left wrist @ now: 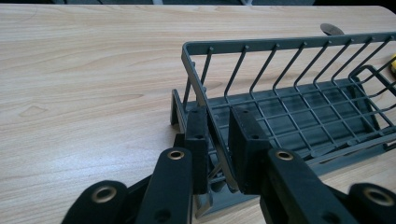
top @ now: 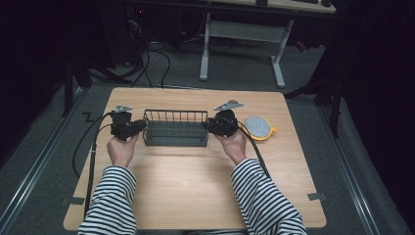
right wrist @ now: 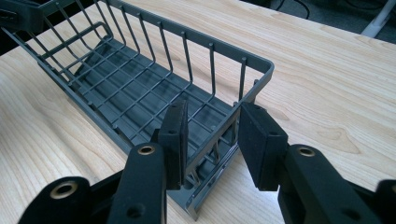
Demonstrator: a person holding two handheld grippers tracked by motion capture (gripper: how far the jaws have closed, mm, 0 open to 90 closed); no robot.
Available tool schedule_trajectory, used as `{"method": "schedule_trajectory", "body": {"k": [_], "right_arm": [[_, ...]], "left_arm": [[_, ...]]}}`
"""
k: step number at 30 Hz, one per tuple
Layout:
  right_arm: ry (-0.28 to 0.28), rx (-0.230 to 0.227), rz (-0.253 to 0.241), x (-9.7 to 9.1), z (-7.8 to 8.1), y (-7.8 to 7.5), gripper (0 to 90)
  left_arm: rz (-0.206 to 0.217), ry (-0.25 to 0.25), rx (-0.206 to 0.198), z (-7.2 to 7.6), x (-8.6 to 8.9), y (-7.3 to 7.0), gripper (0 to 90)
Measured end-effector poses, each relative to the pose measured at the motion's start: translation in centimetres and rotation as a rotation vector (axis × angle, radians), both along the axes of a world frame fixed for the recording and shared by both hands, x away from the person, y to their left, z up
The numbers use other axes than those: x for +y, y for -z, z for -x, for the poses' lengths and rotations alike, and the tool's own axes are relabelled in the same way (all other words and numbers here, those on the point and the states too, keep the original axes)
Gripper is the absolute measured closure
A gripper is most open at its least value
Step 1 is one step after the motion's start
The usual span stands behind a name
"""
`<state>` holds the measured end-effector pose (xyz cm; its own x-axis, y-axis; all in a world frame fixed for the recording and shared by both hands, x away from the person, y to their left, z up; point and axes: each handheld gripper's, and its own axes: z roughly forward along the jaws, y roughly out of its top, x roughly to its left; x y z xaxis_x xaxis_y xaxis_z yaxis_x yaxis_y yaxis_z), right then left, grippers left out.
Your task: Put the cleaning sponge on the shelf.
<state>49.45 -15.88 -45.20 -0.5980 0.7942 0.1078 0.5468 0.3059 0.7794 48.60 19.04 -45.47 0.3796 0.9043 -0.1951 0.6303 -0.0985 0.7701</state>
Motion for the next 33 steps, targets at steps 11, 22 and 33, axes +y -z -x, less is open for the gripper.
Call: {"method": "schedule_trajectory", "body": {"k": [11, 22, 33], "right_arm": [[-0.010, 0.003, 0.009, -1.5, 1.2, -0.2, 63.5], [-0.012, -0.017, 0.030, -3.4, 3.1, -0.4, 64.1], [-0.012, -0.010, 0.021, -5.5, 5.4, -0.5, 64.1]], "left_arm": [[0.002, 0.043, 0.004, 0.6, -1.2, -0.1, 78.5], [-0.002, 0.091, 0.006, 1.5, -2.9, -0.2, 78.0], [0.041, 0.129, 0.012, 2.7, -4.3, 0.0, 77.8]]}}
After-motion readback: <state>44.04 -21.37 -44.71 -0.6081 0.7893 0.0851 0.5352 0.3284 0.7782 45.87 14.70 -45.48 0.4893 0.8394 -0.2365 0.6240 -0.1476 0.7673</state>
